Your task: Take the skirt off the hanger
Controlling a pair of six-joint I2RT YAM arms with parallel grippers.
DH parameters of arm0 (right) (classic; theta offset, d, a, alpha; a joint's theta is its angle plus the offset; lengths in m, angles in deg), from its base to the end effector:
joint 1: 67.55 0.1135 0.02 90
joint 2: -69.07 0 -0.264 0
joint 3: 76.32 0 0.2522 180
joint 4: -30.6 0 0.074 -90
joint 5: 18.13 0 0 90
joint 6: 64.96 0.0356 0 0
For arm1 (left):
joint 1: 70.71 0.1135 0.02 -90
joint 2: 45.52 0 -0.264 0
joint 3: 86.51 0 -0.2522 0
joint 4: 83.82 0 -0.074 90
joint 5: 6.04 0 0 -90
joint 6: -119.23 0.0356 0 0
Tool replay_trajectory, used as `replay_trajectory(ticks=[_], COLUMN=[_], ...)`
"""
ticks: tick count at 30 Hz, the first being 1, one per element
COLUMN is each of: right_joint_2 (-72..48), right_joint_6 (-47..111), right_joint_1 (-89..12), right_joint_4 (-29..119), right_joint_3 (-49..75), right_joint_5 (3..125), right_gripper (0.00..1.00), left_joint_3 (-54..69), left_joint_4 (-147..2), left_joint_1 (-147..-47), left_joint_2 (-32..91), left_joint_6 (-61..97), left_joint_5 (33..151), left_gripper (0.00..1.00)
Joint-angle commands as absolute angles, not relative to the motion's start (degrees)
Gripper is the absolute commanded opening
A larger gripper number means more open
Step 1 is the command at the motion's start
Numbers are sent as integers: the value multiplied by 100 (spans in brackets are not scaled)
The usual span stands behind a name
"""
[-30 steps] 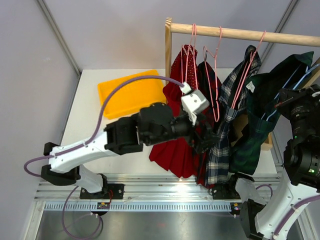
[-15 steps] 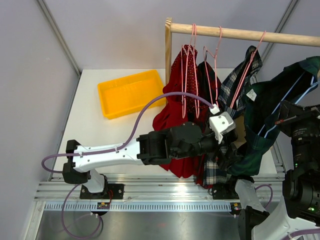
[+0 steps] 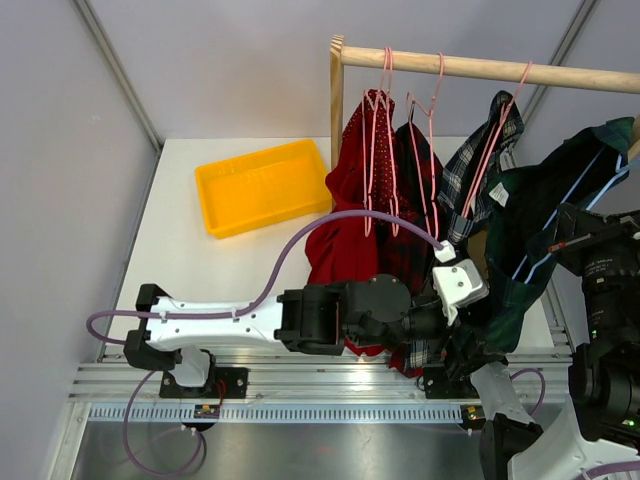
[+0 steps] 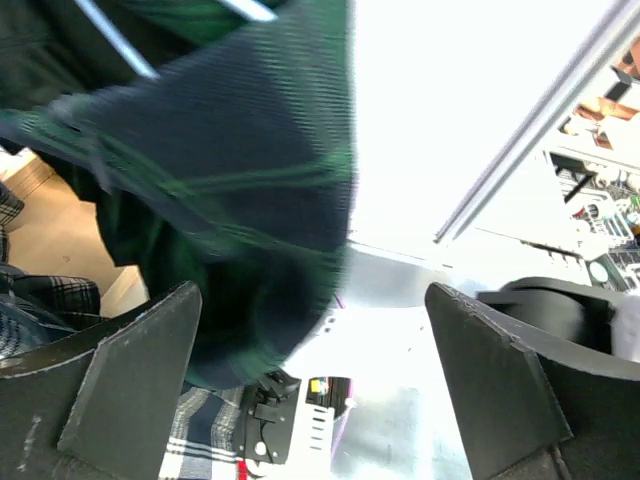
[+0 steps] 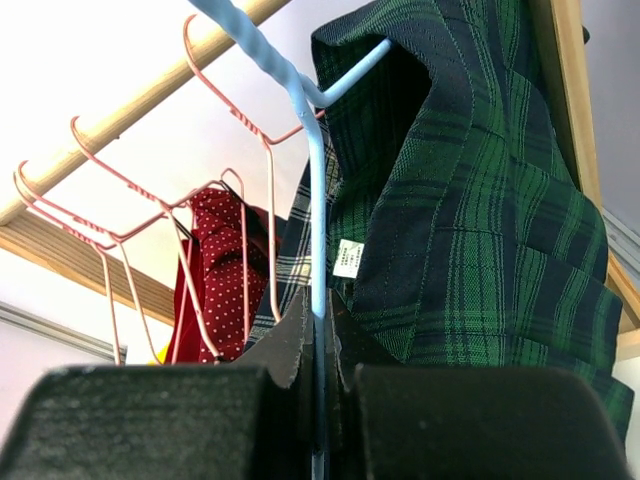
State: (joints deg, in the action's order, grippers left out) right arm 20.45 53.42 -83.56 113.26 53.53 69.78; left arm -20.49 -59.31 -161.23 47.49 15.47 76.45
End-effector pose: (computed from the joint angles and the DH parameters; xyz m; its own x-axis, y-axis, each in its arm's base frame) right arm -0.0059 0.0030 0.5581 0.0932 0.4674 -0.8791 0.2231 0.8507 0.4760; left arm 0.0012 -0.3785 0.4606 -0.2355 0.0311 -0.9714 0.9642 0.1326 -0.2296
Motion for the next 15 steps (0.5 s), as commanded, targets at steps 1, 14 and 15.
replay_trajectory(ticks=[1,14,15], right_joint_2=[2135,1907,1880], right_joint_6=[5360,5492,5510], right_joint_1=[-8311,-8276,-8267], right_joint_4=[10685,10931,10940], right_joint_3=[5425,5952,5987], right_joint_5=[7090,7160,7151], right_gripper=[0,0,0], left_joint_3=[-2416,-2211,-2344], left_joint_4=[-5960,-6866,-6795], left_joint_1=[-16159,-16194,-16186], left_joint_2=[4518,5069,5185], left_joint_6=[1719,1658,1675], left_joint_5=[7315,7341,7367], left_gripper=[99,77,72])
